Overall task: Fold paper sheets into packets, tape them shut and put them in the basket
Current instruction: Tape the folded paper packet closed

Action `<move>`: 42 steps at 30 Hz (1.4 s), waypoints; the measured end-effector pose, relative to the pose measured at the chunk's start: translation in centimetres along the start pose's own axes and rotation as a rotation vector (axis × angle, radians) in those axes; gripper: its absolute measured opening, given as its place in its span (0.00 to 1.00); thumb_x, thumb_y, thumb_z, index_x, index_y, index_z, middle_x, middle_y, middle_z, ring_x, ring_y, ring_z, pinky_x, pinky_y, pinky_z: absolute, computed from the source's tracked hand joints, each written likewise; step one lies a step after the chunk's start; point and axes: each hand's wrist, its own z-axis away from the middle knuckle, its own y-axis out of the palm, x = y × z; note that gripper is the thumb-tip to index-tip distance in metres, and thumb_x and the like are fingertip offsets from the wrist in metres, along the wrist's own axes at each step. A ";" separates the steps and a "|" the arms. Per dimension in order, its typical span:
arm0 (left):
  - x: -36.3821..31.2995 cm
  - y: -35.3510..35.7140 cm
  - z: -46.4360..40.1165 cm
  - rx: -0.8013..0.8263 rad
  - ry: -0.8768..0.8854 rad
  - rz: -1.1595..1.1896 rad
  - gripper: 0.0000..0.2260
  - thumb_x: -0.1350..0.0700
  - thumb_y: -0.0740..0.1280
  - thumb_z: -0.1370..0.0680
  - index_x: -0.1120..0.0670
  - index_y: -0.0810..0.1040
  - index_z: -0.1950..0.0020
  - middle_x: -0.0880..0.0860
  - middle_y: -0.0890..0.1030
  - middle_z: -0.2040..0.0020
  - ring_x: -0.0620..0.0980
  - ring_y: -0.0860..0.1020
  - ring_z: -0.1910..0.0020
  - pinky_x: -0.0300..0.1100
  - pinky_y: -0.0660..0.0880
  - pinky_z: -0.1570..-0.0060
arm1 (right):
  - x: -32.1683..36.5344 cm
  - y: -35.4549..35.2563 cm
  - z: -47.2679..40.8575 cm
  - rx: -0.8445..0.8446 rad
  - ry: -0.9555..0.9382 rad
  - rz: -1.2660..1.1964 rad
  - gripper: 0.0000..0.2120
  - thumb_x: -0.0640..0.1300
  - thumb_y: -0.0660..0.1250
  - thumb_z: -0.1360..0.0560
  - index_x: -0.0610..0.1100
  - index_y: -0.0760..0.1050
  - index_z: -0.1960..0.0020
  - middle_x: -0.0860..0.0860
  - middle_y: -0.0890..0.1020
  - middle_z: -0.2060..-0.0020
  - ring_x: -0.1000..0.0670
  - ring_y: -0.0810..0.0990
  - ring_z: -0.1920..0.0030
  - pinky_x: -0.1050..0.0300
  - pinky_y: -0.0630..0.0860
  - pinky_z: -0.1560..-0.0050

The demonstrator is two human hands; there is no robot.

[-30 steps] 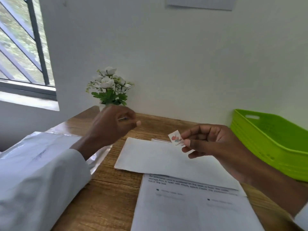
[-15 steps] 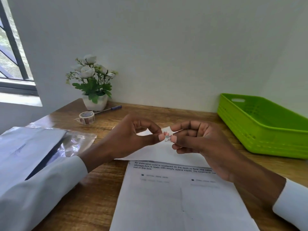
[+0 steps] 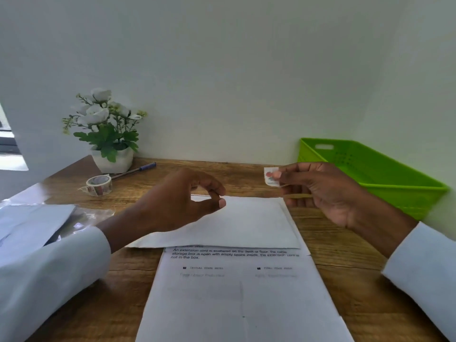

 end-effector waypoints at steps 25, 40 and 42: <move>-0.1 8.5 -3.9 0.116 -0.037 -0.013 0.25 0.39 0.73 0.31 0.44 0.72 0.37 0.40 0.74 0.40 0.40 0.71 0.40 0.36 0.68 0.40 | -3.7 -0.5 -2.7 -0.098 0.096 0.213 0.10 0.37 0.78 0.33 0.34 0.81 0.54 0.47 0.81 0.72 0.55 0.74 0.77 0.65 0.68 0.80; 0.3 8.7 -4.1 0.136 0.054 -0.057 0.17 0.41 0.72 0.28 0.43 0.79 0.41 0.41 0.75 0.41 0.41 0.72 0.39 0.40 0.67 0.35 | -4.8 -0.2 -3.0 -0.096 -0.087 0.377 0.10 0.36 0.79 0.34 0.34 0.82 0.57 0.45 0.80 0.71 0.53 0.74 0.75 0.66 0.66 0.80; 0.4 8.7 -4.2 0.140 0.063 -0.062 0.17 0.41 0.71 0.28 0.43 0.79 0.41 0.40 0.75 0.40 0.41 0.72 0.38 0.41 0.67 0.34 | -4.8 -0.4 -3.1 -0.097 -0.088 0.389 0.11 0.37 0.80 0.35 0.34 0.81 0.56 0.47 0.79 0.73 0.52 0.74 0.74 0.66 0.66 0.80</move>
